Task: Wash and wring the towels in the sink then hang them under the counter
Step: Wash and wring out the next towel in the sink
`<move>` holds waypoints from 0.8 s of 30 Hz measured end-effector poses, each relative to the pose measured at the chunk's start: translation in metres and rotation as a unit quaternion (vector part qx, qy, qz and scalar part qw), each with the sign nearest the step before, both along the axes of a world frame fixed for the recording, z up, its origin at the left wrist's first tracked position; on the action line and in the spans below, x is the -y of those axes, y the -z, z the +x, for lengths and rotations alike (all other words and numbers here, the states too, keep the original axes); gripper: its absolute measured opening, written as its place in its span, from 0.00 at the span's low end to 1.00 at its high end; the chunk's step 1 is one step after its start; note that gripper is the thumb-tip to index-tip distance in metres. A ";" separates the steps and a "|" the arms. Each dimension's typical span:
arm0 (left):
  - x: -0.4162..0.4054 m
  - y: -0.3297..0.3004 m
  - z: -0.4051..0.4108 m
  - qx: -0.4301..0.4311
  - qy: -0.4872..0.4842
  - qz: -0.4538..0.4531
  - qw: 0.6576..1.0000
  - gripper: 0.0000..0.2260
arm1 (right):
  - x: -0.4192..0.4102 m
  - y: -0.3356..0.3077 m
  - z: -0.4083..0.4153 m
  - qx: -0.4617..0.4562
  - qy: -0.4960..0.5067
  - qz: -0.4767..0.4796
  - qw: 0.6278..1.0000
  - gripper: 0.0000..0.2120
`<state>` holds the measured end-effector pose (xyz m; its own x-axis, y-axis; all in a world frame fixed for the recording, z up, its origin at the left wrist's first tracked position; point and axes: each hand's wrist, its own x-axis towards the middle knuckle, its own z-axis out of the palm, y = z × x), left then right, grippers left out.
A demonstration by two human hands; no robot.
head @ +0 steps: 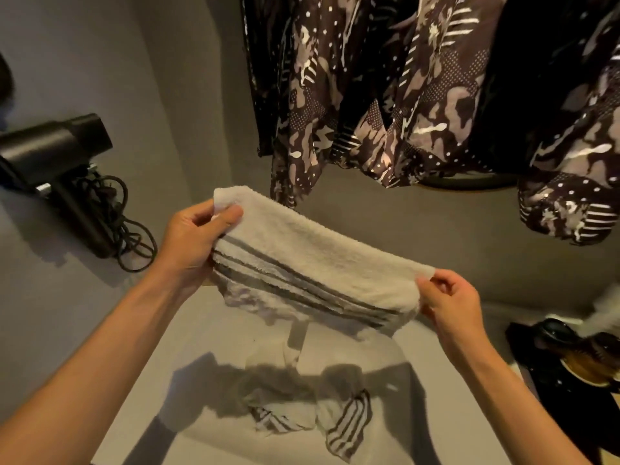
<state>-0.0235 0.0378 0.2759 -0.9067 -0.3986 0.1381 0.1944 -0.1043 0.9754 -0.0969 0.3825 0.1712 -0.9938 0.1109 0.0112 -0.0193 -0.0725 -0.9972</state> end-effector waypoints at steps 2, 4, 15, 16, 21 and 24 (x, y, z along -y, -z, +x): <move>-0.012 -0.017 0.002 -0.011 0.025 -0.059 0.998 0.04 | -0.001 0.011 -0.001 0.036 0.012 -0.006 0.999 0.08; -0.026 -0.044 0.002 -0.045 0.081 -0.153 0.984 0.06 | 0.001 0.018 -0.001 0.073 0.004 0.016 0.997 0.18; -0.099 -0.108 -0.030 0.057 0.365 -0.343 0.864 0.08 | 0.064 -0.060 0.076 -0.069 -0.319 -0.006 0.945 0.06; -0.089 -0.094 -0.035 0.075 0.346 -0.360 0.863 0.08 | 0.068 -0.055 0.079 -0.045 -0.319 -0.017 0.946 0.05; -0.066 0.031 -0.030 0.206 0.106 -0.346 0.909 0.15 | 0.091 -0.026 0.095 0.062 -0.288 0.063 0.953 0.05; -0.073 0.125 0.007 0.266 -0.022 -0.201 0.943 0.13 | 0.097 -0.003 0.109 0.127 -0.233 0.024 0.964 0.07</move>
